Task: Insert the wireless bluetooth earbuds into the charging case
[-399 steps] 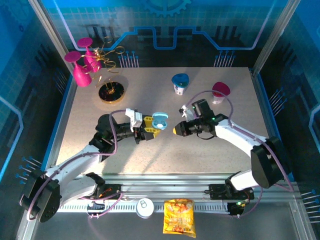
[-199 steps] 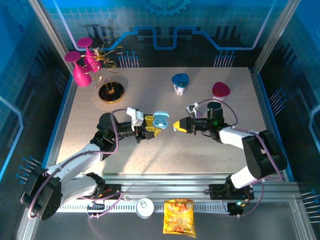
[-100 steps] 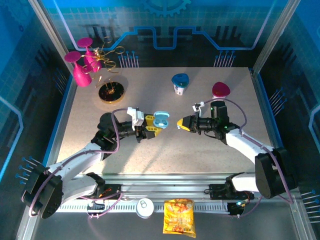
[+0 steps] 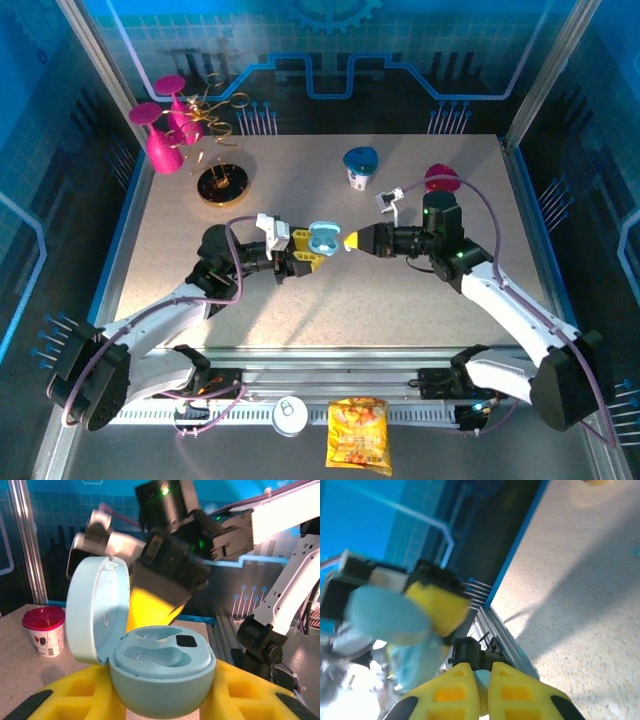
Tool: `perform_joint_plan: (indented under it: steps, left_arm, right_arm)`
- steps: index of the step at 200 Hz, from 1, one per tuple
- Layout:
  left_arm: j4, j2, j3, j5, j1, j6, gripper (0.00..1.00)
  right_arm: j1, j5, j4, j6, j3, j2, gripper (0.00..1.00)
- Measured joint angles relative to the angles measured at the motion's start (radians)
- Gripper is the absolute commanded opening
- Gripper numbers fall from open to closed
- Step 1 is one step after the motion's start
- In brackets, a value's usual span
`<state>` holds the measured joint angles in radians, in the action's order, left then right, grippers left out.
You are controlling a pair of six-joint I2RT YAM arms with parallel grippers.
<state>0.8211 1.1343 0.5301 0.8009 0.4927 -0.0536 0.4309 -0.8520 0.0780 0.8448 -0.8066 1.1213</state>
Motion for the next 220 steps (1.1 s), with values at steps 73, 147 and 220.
perform_joint_plan:
  steps: [73,147,220]
  left_arm:
    - [0.042,-0.013,-0.005,0.008,-0.017,0.000,0.35]
    - [0.069,-0.023,-0.021,0.000,-0.019,0.000,0.35]
    - [0.062,-0.023,-0.028,0.000,-0.016,-0.001,0.35]
  right_arm:
    - [0.106,0.023,0.051,-0.157,-0.015,-0.037,0.05]
    - [0.118,0.037,-0.023,-0.270,-0.053,-0.048,0.05]
    - [0.118,0.035,-0.033,-0.360,-0.085,-0.137,0.06]
